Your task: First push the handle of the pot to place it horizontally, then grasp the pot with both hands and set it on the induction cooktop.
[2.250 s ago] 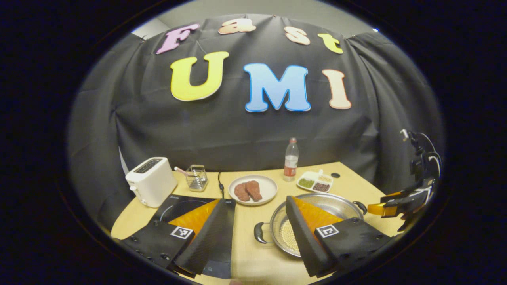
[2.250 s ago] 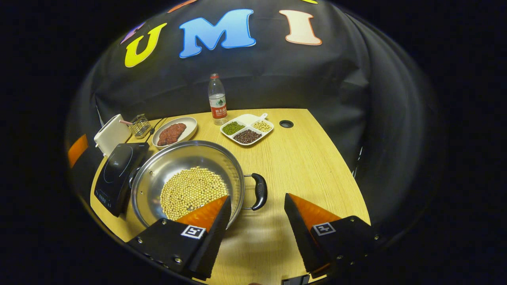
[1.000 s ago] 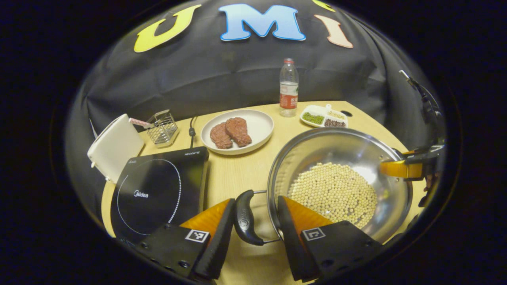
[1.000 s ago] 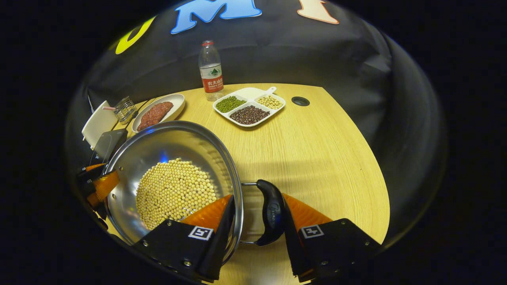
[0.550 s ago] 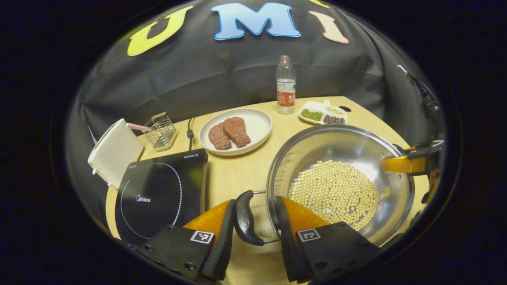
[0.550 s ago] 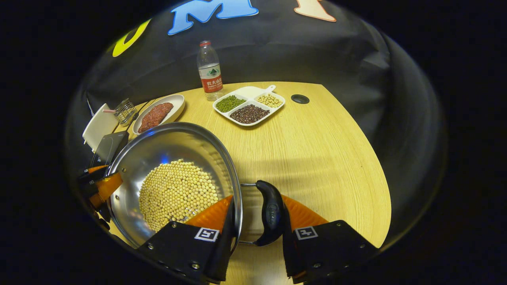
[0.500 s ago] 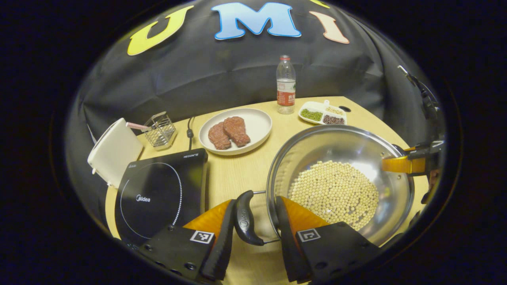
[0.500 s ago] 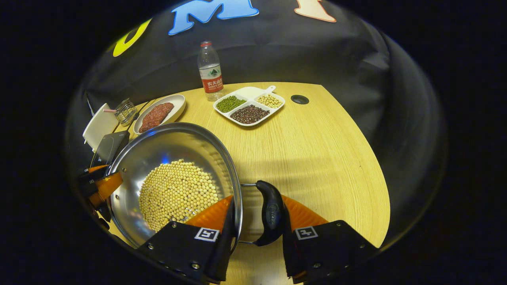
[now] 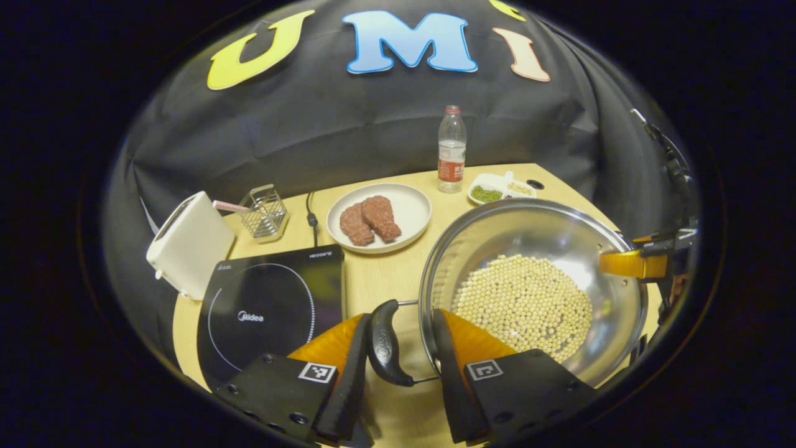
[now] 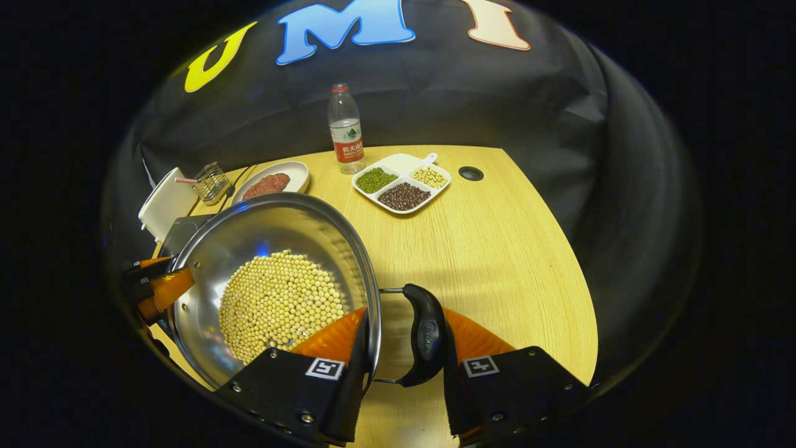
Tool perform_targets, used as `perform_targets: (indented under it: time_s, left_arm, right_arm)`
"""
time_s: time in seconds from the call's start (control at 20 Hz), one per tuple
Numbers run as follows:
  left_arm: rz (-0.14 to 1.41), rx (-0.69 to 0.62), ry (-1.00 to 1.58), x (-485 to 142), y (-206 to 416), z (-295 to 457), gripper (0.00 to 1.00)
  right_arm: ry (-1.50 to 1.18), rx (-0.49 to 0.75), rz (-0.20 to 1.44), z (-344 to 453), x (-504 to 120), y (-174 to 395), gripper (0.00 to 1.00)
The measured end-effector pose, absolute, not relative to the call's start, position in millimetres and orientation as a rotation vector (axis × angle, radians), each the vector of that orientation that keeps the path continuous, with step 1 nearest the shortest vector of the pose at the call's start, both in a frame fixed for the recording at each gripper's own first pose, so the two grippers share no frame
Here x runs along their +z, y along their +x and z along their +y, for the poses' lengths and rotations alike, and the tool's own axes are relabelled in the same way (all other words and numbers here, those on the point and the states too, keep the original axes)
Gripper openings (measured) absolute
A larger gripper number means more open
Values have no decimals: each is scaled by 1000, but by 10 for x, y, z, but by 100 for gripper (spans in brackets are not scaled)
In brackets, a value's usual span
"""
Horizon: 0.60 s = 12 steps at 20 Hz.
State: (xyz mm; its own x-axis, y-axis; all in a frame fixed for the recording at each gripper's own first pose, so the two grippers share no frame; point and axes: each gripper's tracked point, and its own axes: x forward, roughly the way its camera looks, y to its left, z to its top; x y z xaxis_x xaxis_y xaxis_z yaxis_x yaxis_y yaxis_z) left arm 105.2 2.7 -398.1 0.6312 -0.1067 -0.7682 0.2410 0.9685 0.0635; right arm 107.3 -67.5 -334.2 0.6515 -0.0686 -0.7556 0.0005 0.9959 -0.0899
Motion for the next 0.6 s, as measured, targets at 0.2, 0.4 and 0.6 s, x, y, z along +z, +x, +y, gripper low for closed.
perform_targets:
  time_s: [0.2, 0.4, 0.6]
  left_arm:
    - [850, -203, 165, -3758, 1074, 257, 58]
    - [836, -186, 159, -3606, 1135, 597, 58]
    - [848, -166, 157, -3581, 1187, 1018, 62]
  right_arm:
    - [-77, -44, 849, -414, -3189, 1042, 55]
    - [-79, -27, 821, -86, -3108, 1110, 55]
    - [-84, -2, 827, 310, -3136, 1190, 55]
